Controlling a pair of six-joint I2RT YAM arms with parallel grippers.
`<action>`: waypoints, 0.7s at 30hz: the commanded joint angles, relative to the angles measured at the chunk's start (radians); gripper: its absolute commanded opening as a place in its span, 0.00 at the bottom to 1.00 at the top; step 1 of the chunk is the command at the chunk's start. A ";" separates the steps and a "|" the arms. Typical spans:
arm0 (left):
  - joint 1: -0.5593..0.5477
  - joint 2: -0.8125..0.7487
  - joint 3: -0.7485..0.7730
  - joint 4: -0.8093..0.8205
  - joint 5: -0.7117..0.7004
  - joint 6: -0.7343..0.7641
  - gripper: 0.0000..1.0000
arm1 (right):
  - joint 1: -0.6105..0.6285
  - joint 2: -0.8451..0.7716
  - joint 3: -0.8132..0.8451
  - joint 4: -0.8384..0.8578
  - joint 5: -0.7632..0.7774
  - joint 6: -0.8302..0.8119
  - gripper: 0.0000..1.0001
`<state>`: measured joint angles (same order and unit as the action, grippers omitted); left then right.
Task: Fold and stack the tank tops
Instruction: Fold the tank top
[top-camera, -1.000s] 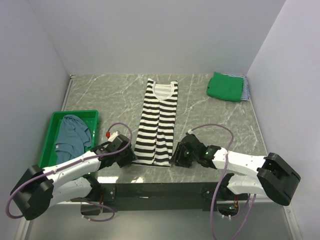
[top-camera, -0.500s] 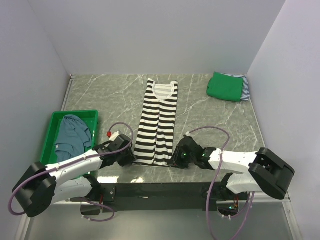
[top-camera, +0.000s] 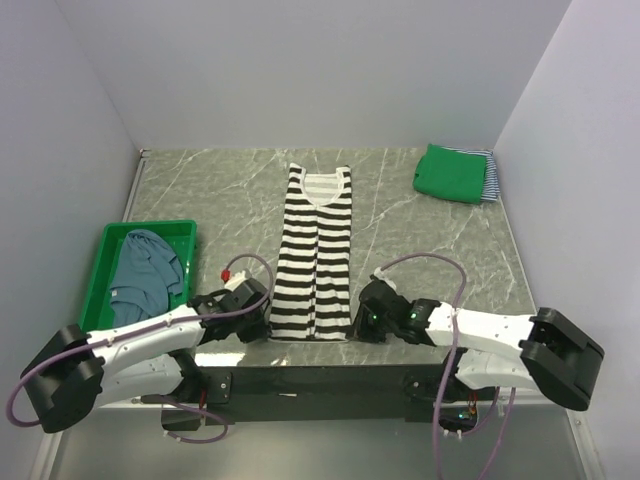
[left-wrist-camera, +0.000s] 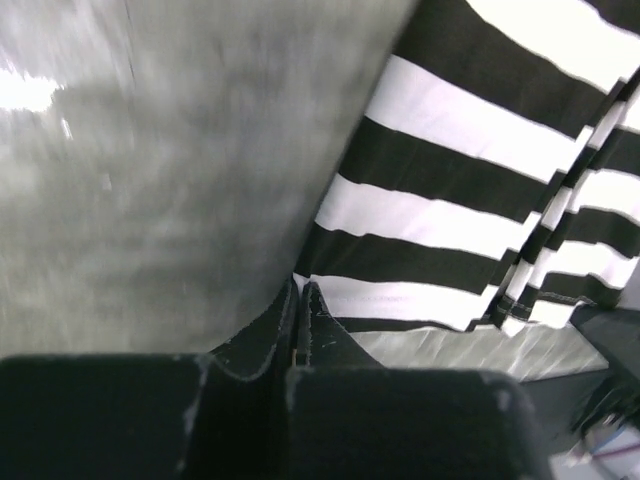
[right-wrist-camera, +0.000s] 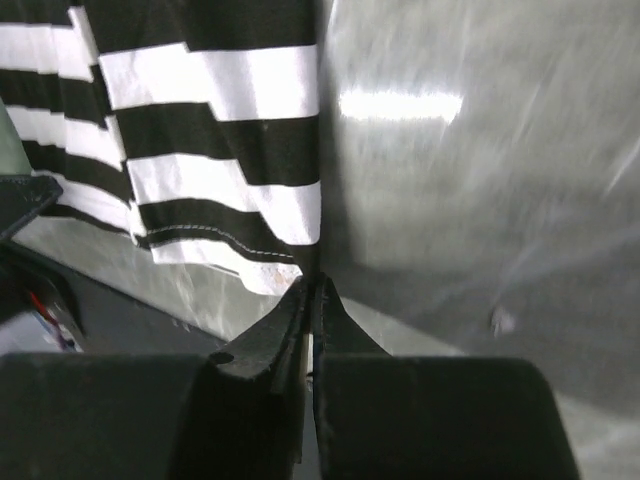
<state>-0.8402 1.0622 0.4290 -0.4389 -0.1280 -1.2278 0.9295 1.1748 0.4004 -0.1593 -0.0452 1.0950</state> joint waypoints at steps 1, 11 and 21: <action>-0.062 -0.048 0.000 -0.116 -0.007 -0.054 0.01 | 0.072 -0.073 0.043 -0.130 0.076 -0.021 0.00; -0.149 -0.108 0.155 -0.187 -0.093 -0.116 0.01 | 0.137 -0.172 0.179 -0.255 0.153 -0.003 0.00; 0.084 0.096 0.417 -0.054 -0.071 0.080 0.01 | -0.110 -0.009 0.379 -0.204 0.056 -0.164 0.00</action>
<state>-0.8143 1.1107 0.7639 -0.5629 -0.1825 -1.2392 0.8989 1.1179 0.7193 -0.3981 0.0330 1.0065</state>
